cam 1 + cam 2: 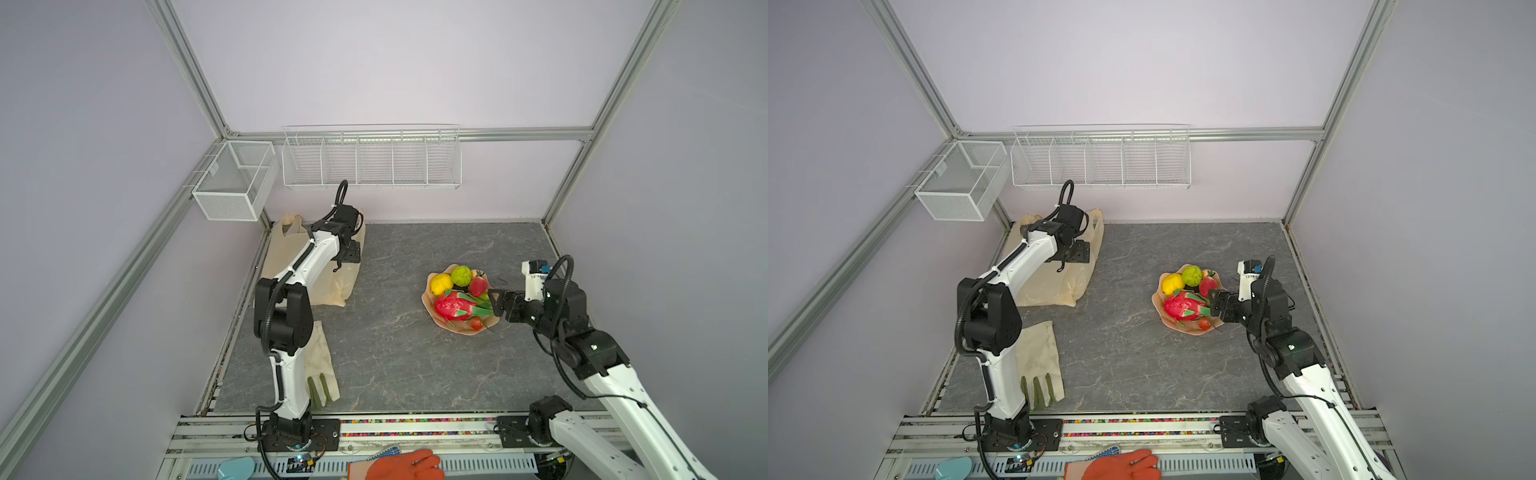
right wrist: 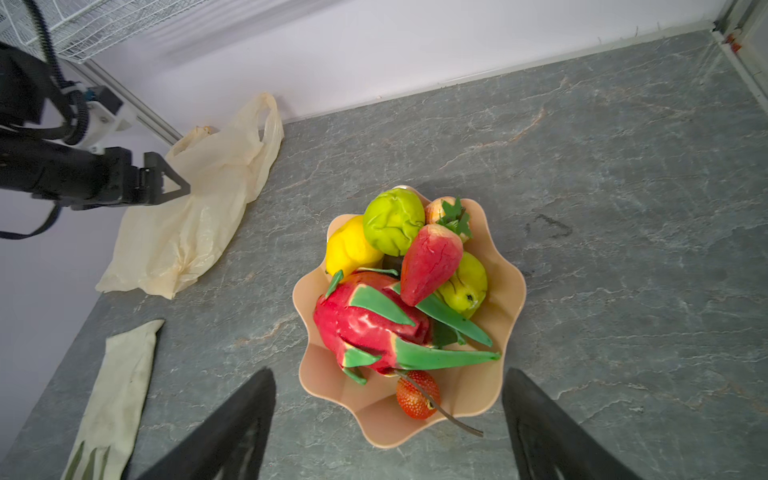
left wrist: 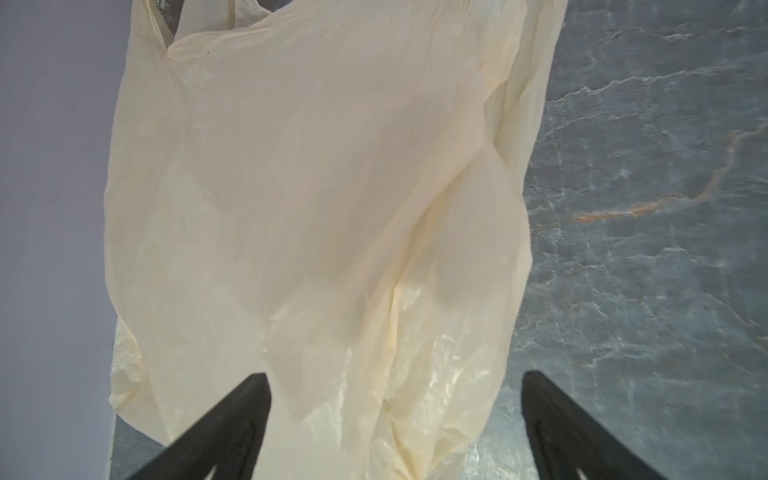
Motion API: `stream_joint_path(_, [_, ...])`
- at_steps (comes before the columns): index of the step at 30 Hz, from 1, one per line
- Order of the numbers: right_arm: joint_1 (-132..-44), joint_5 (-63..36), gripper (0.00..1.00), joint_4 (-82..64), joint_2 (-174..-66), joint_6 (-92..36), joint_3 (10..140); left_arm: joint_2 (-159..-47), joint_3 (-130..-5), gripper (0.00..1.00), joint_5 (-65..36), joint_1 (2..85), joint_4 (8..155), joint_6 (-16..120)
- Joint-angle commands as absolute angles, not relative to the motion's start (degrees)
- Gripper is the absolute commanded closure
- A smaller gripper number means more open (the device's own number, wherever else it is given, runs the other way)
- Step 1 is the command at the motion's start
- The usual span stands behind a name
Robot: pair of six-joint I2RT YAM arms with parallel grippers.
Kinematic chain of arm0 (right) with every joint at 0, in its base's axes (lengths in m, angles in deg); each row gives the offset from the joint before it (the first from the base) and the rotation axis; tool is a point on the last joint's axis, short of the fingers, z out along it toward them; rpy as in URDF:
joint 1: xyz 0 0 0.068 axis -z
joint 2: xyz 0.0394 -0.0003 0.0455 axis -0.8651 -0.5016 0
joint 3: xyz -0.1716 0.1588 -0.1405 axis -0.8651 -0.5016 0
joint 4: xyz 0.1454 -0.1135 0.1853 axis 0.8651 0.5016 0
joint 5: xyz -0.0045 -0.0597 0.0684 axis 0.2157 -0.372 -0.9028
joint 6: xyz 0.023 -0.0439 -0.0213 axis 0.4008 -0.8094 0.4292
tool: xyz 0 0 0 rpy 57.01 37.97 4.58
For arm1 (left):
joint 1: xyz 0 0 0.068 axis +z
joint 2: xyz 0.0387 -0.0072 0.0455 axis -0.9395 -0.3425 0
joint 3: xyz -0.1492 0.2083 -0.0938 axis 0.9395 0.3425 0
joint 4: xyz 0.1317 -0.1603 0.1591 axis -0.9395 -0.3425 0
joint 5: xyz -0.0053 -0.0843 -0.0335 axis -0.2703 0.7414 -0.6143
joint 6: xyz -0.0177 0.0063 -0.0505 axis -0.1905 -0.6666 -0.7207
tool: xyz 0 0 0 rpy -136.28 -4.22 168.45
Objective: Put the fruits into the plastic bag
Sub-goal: 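Grasp the bag edge with the left gripper while the right nears the bowl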
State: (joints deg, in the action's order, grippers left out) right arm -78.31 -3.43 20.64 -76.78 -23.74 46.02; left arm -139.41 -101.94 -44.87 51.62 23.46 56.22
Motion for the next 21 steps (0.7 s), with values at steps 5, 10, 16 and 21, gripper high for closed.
stream_joint_path(5, [-80.41,-5.33,0.12,18.73,-80.62,-18.84,49.94,-145.74,-104.54,0.17,-50.57,51.49,19.33,58.33])
stream_joint_path(10, [-80.63,-4.42,0.12,18.68,-84.31,-18.39,52.82,-141.06,-95.75,0.57,-46.04,51.06,25.28,62.85])
stream_joint_path(16, [-80.59,-5.25,0.12,15.65,-89.64,-16.65,55.99,-132.18,-84.51,0.88,-46.49,46.05,32.09,68.52])
stream_joint_path(21, [-80.02,-6.82,0.12,16.30,-97.87,-13.58,62.16,-122.53,-74.29,0.96,-48.46,39.74,38.07,73.04])
